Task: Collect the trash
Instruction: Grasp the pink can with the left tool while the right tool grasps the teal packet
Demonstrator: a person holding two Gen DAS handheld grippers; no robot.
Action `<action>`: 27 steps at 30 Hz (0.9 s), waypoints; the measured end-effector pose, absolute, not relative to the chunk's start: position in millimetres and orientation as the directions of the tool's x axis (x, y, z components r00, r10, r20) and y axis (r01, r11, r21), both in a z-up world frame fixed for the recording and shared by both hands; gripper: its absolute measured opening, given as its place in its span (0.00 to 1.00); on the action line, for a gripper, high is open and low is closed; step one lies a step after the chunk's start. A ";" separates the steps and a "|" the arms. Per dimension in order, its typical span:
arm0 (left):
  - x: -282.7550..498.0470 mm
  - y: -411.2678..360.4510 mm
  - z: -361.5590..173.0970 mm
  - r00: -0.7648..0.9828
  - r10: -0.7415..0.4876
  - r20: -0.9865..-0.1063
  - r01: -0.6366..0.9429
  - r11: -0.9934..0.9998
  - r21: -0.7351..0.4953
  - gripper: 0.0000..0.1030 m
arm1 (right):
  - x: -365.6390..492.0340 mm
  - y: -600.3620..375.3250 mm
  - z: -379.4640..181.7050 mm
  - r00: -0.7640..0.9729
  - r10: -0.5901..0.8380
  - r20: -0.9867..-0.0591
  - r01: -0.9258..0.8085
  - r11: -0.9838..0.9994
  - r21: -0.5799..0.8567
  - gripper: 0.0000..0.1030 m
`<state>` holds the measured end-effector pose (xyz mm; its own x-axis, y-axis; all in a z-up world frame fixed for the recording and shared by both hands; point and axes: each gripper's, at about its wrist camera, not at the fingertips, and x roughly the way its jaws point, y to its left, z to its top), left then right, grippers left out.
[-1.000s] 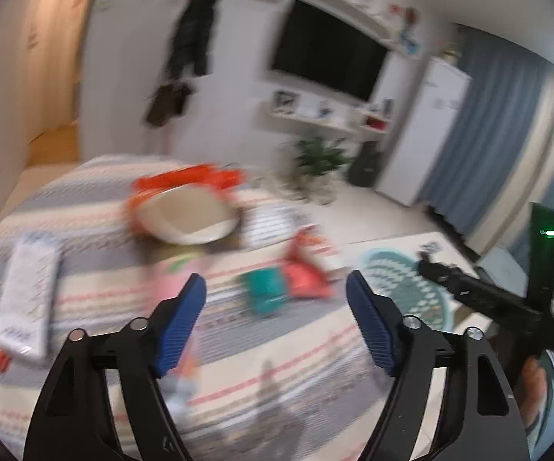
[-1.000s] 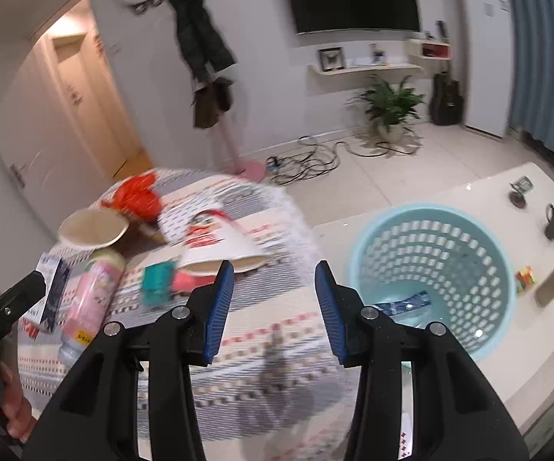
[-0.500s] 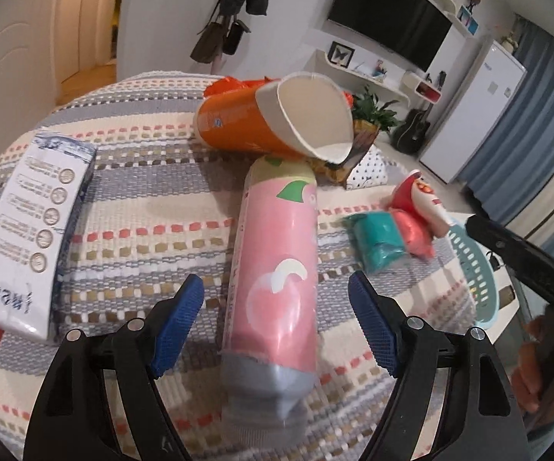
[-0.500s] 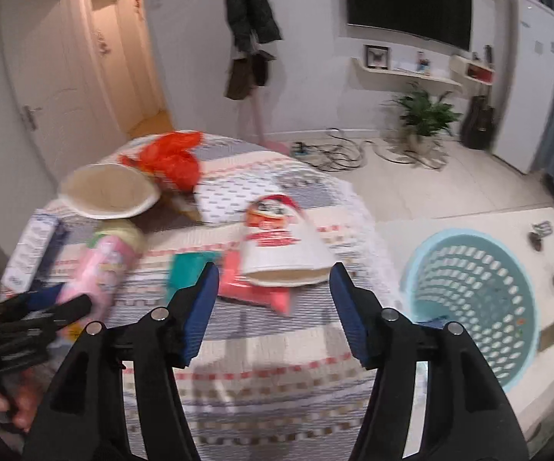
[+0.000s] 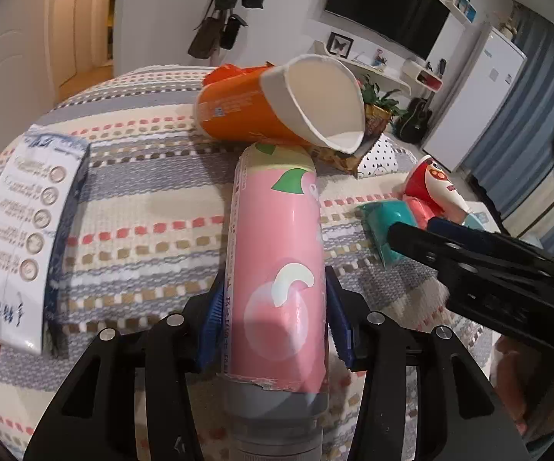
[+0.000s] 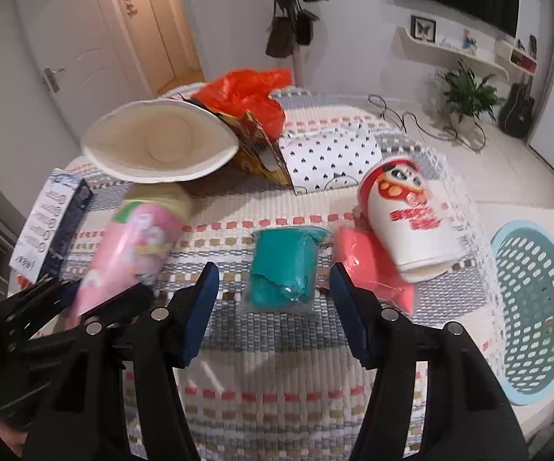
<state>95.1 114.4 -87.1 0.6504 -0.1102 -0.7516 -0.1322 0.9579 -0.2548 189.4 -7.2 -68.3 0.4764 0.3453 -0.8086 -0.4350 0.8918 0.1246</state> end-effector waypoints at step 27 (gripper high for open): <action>66.1 78.0 23.5 0.842 -0.209 -0.498 0.033 0.940 -0.338 0.44 | 171.1 -85.0 8.7 0.634 0.406 -0.658 -0.359 0.908 0.214 0.34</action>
